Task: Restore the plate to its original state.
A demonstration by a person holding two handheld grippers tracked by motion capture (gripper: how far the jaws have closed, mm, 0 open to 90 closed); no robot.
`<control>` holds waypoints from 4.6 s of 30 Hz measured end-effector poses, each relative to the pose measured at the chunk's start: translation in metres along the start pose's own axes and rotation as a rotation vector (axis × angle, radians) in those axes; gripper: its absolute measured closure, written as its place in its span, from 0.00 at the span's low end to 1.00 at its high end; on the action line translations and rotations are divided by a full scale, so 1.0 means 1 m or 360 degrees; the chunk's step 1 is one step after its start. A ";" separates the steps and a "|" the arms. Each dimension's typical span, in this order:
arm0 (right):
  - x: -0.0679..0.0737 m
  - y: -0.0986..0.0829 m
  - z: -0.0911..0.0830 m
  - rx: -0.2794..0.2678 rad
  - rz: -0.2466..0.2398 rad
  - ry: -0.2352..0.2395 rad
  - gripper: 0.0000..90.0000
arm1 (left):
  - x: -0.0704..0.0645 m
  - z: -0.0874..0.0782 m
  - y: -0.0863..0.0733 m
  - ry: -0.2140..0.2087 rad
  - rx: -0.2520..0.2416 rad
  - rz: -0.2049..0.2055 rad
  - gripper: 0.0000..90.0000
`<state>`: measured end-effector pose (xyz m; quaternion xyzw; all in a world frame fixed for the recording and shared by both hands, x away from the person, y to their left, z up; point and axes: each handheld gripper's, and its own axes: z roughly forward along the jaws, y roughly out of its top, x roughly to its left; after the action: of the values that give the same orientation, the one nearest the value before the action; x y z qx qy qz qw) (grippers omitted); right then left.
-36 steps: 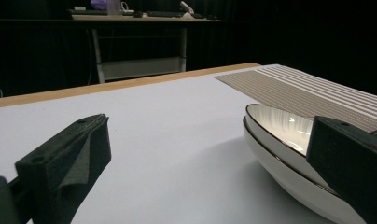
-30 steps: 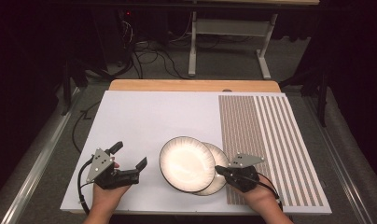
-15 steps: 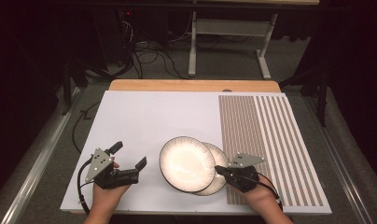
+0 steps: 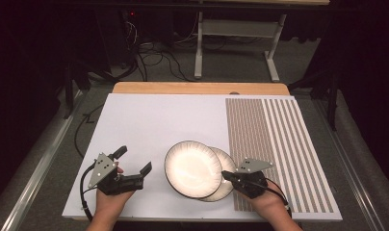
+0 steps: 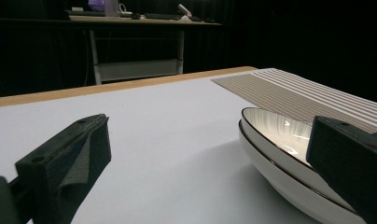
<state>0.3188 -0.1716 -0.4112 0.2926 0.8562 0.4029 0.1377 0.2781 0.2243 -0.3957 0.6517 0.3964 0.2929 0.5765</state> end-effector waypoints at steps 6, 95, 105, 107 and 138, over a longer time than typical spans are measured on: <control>0.000 0.000 0.000 0.0000 -0.0001 -0.0001 1.00 | -0.001 0.000 0.000 0.0001 -0.0012 0.0005 0.01; -0.018 -0.004 -0.018 -0.0034 0.0067 -0.0079 1.00 | 0.000 0.001 -0.001 -0.0030 -0.0010 -0.0011 0.01; -0.027 -0.007 -0.028 -0.0075 0.0129 -0.0133 1.00 | 0.000 0.001 -0.001 -0.0031 -0.0010 -0.0011 0.01; -0.031 -0.007 -0.034 -0.0105 0.0161 -0.0130 0.96 | 0.000 0.001 -0.001 -0.0030 -0.0010 -0.0010 0.01; -0.053 -0.024 -0.081 -0.0446 0.0234 -0.0386 0.09 | -0.006 0.007 -0.002 -0.0088 0.0060 0.0064 0.00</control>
<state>0.3129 -0.2652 -0.3776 0.3789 0.7451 0.4889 0.2494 0.2805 0.2159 -0.3980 0.6781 0.3726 0.2789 0.5688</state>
